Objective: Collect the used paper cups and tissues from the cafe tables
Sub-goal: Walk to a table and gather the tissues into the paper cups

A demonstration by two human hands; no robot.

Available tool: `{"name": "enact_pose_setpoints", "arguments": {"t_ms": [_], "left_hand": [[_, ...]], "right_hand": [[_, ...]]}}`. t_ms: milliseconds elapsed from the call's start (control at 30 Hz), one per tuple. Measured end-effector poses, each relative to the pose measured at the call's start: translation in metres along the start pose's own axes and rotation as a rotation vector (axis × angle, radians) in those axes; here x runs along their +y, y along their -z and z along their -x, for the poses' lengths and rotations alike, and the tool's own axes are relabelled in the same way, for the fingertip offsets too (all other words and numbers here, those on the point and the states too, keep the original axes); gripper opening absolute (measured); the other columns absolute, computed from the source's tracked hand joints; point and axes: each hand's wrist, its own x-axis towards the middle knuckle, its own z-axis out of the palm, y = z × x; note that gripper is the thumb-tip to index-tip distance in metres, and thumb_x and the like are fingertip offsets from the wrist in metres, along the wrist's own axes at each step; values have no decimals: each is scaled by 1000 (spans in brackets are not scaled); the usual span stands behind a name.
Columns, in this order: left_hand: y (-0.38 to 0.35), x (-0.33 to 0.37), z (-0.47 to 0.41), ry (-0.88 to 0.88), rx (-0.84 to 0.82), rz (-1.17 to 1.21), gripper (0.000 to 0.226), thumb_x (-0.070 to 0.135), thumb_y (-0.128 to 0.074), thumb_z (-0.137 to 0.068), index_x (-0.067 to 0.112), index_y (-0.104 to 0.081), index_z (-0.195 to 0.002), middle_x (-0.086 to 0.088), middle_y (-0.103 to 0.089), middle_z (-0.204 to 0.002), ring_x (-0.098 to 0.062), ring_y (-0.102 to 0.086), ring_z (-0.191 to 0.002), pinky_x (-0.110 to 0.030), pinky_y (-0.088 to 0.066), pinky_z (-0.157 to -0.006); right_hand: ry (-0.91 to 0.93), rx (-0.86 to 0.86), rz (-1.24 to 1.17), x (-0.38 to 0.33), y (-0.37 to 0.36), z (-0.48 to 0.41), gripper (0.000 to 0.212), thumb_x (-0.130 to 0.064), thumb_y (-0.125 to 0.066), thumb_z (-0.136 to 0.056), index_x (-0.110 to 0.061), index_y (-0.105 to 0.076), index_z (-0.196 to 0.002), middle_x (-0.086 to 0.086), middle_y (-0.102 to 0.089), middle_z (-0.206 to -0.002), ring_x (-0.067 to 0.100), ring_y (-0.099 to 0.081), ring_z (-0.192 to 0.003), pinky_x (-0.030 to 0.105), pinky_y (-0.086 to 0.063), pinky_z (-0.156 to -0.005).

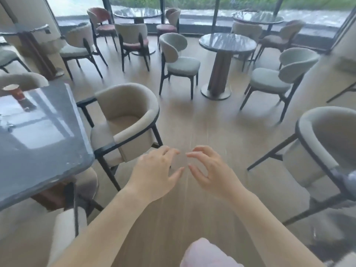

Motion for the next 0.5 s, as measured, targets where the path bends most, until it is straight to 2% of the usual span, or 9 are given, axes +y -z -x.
{"name": "enact_pose_setpoints", "arguments": {"t_ms": [200,500], "left_hand": [[-17,-25,-146,-57,-25,28,47,51,-47,-89,29,-45,-132,13,-52,-129,-11,-52,-116,-31,-44,-94],[-22,-50,-408,-62,-7,59,47,50,-45,-91,29,-45,-132,12,-51,-131,-12,-51,-118,-33,-44,-94]], "right_hand": [[-89,78,4,73,11,-105,26,-29,-56,-90,-20,-61,-114,-2,-51,-121,11,-49,-113,27,-41,-93],[-75,110,19,201,60,-329,28,-26,-56,-90,-14,-61,-116,1,-53,-119,15,-52,-110,28,-44,-90]]}}
